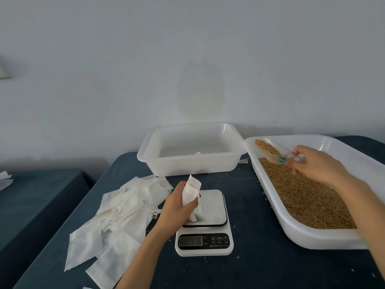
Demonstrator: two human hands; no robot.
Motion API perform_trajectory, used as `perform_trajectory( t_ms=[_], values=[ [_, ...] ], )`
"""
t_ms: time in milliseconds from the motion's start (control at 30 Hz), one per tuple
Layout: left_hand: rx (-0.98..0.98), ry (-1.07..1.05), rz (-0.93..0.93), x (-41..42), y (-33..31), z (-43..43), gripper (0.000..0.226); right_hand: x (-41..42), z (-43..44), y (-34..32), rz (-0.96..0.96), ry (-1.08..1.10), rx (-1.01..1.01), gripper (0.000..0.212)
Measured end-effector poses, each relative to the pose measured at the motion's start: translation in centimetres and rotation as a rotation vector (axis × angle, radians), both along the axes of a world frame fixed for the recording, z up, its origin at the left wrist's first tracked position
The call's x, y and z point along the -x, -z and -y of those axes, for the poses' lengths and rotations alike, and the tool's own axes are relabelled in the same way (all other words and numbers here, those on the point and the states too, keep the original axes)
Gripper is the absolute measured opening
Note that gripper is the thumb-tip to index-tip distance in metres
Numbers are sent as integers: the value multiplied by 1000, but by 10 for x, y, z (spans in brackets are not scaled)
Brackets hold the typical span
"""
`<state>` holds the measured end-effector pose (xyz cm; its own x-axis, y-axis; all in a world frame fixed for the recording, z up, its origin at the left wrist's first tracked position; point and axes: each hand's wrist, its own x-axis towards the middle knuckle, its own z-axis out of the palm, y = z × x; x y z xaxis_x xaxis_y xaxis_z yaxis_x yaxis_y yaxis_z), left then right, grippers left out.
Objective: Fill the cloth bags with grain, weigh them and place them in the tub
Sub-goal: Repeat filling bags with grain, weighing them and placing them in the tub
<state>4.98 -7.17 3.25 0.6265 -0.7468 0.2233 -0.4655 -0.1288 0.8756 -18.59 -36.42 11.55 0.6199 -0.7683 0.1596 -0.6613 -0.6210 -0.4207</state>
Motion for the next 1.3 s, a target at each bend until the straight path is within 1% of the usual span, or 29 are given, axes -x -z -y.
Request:
perform_trajectory(
  t_ms=[33, 100, 200, 233, 367, 467, 567, 667, 767, 933, 1067, 1167, 1300],
  values=[
    [-4, -1, 3, 0, 0, 0, 23, 0, -7, -5, -1, -39, 40, 18],
    [-14, -10, 12, -1, 0, 1, 26, -3, -23, -15, -20, -117, 133, 19],
    [-39, -24, 24, -3, 1, 2, 28, -13, -47, -25, -2, -247, 169, 35],
    [-46, -26, 27, -3, 1, 2, 29, -16, -53, -26, -1, -287, 167, 38],
    [-49, -30, 47, -4, 2, 1, 39, -30, -72, -27, -31, -410, 189, 29],
    [-36, -29, 55, -3, 3, -1, 39, -36, -79, -29, -67, -477, 266, 26],
    [-25, -3, 54, -1, 3, -2, 38, -38, -82, -33, -94, -503, 353, 22],
    [-35, 29, 72, 2, 2, -2, 38, -42, -84, -40, -115, -517, 463, 33],
    [-27, 55, 77, 7, -2, 0, 38, -46, -86, -49, -143, -532, 580, 35],
    [-13, 97, 34, 17, -7, 1, 40, -50, -94, -65, -213, -560, 767, 37],
    [-17, 112, 10, 22, -9, 2, 42, -54, -99, -71, -222, -564, 813, 35],
    [-2, 131, -14, 23, -8, 2, 42, -54, -102, -74, -222, -567, 842, 41],
    [18, 144, -36, 25, -8, 1, 41, -52, -105, -76, -200, -569, 850, 35]
  ],
)
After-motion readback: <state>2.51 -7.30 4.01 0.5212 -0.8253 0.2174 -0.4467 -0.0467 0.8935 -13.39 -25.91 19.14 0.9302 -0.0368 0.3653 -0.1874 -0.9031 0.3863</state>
